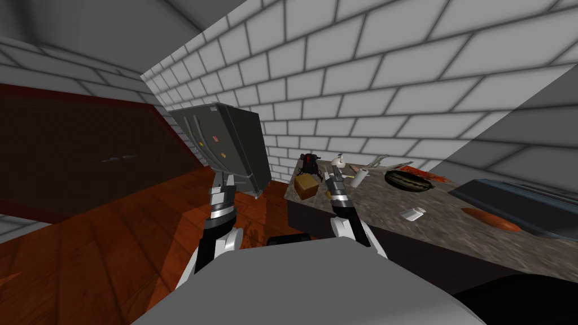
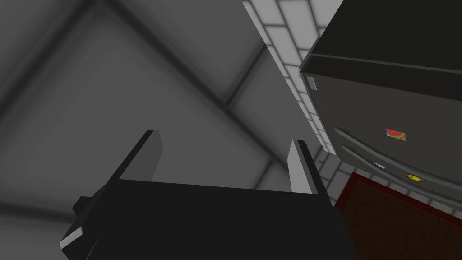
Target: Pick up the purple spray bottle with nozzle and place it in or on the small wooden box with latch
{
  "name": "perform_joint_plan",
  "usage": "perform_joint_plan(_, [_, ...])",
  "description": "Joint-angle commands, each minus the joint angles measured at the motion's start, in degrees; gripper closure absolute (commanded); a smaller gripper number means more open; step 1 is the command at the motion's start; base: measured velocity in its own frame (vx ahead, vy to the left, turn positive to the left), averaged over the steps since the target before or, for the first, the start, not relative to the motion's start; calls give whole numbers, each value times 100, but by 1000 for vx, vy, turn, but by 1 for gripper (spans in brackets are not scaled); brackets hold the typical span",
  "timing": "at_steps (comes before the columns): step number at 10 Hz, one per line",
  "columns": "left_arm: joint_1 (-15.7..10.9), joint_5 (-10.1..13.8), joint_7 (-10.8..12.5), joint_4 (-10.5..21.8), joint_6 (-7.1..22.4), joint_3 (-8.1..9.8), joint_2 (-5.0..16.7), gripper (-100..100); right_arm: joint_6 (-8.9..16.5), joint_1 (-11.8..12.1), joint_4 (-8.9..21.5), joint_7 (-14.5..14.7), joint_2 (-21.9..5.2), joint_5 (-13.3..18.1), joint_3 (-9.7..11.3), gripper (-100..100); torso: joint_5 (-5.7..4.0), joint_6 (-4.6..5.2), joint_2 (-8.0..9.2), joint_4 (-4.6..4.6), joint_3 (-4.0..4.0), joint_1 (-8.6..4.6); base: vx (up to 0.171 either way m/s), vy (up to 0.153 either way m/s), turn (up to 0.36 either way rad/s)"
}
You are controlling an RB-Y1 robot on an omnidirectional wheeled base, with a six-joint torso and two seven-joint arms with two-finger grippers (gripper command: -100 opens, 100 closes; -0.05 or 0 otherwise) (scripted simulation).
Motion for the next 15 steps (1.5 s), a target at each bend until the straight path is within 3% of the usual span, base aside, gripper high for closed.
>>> perform_joint_plan(1, [0, 0, 0, 0, 0, 0, 0, 0, 75, 10, 51, 29, -168, 35, -53, -100, 0, 0, 0, 0, 0, 0, -22, 13, 17])
perform_joint_plan(5, [-1, 0, 0, 0, 0, 0, 0, 0, 480, 66, 337, 178, -664, 212, -369, -100, 0, 0, 23, 5, 13, 2, -64, 17, 19])
perform_joint_plan(12, [-1, 0, 0, 0, 0, 0, 0, 0, 1151, 165, 817, 448, -1242, 507, -930, -100, 1, 0, 35, 8, 21, 5, -93, 22, 13])
perform_joint_plan(15, [-1, 0, 0, 0, 0, 0, 0, 0, 1557, 218, 1123, 665, -1580, 726, -1238, -100, 2, 0, 37, 9, 22, 8, -85, 30, 38])
